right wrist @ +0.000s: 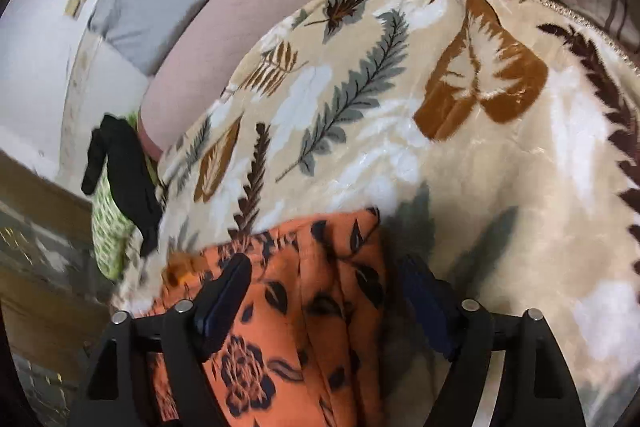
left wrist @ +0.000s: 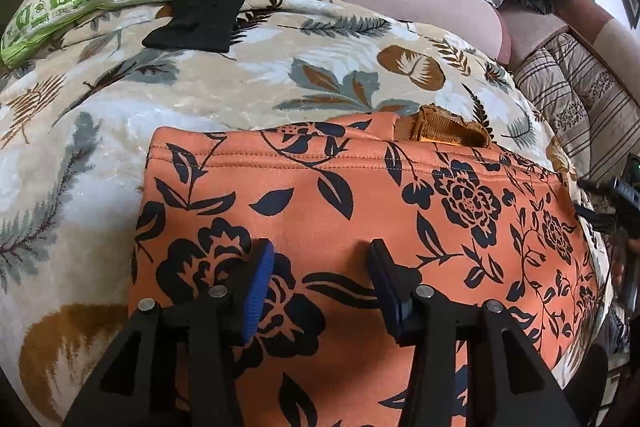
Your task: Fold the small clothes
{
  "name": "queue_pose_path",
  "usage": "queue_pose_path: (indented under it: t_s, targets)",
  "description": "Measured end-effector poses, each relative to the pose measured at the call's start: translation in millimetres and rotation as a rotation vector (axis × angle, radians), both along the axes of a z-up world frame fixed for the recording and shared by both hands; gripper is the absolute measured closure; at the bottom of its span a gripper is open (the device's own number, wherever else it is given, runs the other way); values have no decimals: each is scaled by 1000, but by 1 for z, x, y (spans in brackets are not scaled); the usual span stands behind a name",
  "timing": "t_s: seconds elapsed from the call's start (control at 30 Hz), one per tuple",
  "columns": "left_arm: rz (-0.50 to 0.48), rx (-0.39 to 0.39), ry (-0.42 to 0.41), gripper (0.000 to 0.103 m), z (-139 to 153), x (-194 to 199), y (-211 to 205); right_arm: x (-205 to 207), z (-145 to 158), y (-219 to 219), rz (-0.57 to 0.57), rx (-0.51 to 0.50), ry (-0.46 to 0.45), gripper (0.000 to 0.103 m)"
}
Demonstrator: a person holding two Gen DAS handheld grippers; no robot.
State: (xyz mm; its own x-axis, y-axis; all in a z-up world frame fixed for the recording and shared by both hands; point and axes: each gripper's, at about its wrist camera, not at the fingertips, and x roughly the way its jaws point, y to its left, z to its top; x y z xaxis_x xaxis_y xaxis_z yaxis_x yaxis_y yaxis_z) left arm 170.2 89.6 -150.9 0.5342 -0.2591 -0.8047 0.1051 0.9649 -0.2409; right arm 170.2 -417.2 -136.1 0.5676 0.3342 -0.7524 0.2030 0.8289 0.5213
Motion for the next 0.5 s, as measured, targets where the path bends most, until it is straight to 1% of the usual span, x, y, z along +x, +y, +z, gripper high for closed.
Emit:
queue_pose_path:
  t_s: [0.03,0.07,0.17,0.2,0.23,0.27,0.3,0.33,0.37,0.4,0.43,0.47,0.5]
  targets:
    - [3,1,1,51,0,0,-2,-1,-1,4,19,-54,17,19]
    - [3,5,1,51,0,0,-1,1,-4,4,36,-68,28,19]
    - [-8,18,5,50,1,0,-2,10,-20,22,114,-49,76,17]
    - [-10,17,8,50,1,1,-2,14,-23,28,134,-73,77,16]
    - [-12,16,9,50,1,1,-1,17,-23,31,138,-99,69,18]
    - [-13,15,9,50,1,1,-1,16,-24,29,119,-86,80,22]
    - [-16,14,8,50,1,1,-1,18,-19,21,81,-29,75,72]
    - [-20,15,6,50,0,1,-1,17,-15,17,58,0,65,93]
    - [-22,17,3,50,-1,1,-1,15,-9,16,52,-7,44,93]
    - [-23,19,1,49,-2,1,-1,14,-7,19,69,-57,36,93]
    - [-23,23,-1,49,-3,1,-2,17,-19,22,86,-94,86,92]
    - [-22,28,0,49,-3,2,-3,19,-32,20,76,-83,122,90]
    - [-20,31,3,48,-1,2,-3,18,-34,16,57,-51,110,85]
